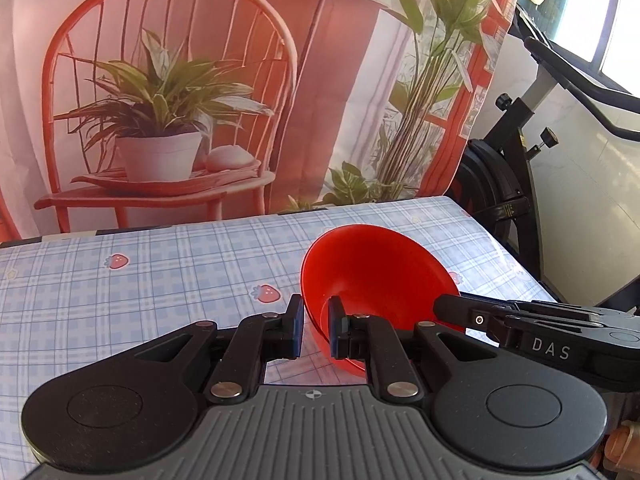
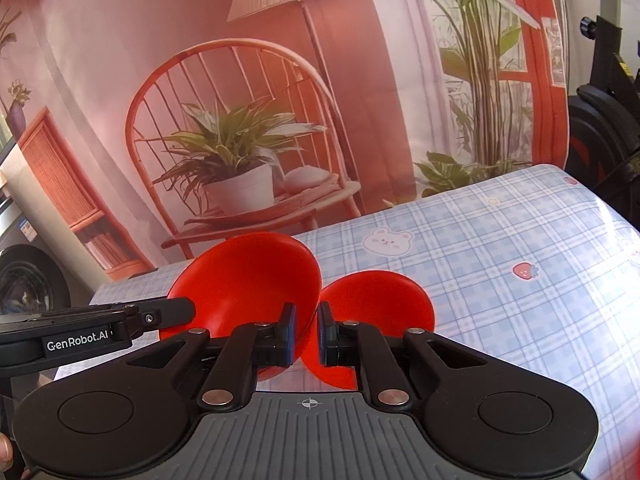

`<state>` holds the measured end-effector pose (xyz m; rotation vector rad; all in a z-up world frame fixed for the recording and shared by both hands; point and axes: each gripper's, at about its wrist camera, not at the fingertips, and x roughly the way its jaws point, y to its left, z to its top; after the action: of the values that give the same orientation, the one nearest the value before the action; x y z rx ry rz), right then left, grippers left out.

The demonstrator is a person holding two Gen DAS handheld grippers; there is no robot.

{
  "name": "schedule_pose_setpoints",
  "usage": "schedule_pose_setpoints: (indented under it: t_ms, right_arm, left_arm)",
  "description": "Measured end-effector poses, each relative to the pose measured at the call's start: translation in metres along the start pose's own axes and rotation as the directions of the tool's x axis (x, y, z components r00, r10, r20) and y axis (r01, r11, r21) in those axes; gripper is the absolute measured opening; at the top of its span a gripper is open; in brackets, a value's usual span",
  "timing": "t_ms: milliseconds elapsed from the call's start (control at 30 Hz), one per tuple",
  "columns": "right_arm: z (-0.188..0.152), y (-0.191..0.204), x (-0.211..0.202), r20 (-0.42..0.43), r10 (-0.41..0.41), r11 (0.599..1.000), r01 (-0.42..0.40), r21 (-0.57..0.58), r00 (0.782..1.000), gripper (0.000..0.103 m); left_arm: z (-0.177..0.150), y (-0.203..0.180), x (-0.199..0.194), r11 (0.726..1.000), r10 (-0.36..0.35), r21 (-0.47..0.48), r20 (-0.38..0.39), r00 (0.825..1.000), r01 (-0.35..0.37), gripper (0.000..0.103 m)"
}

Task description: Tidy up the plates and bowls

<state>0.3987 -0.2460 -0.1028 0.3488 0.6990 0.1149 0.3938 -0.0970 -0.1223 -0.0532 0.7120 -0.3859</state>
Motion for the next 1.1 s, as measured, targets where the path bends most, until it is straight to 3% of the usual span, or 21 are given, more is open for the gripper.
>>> schedule_pose_setpoints:
  t_ms: [433, 1100]
  right_arm:
    - [-0.004, -0.051, 0.026, -0.028, -0.051, 0.996, 0.053, 0.071, 0.998, 0.010]
    - [-0.016, -0.067, 0.043, -0.079, -0.049, 0.995, 0.056, 0.087, 0.996, 0.012]
  left_arm:
    - [0.005, -0.026, 0.062, 0.996, 0.013, 0.087, -0.091, 0.996, -0.005, 0.014]
    - [-0.007, -0.032, 0.085, 0.987, 0.059, 0.158, -0.139, 0.989, -0.036, 0.015]
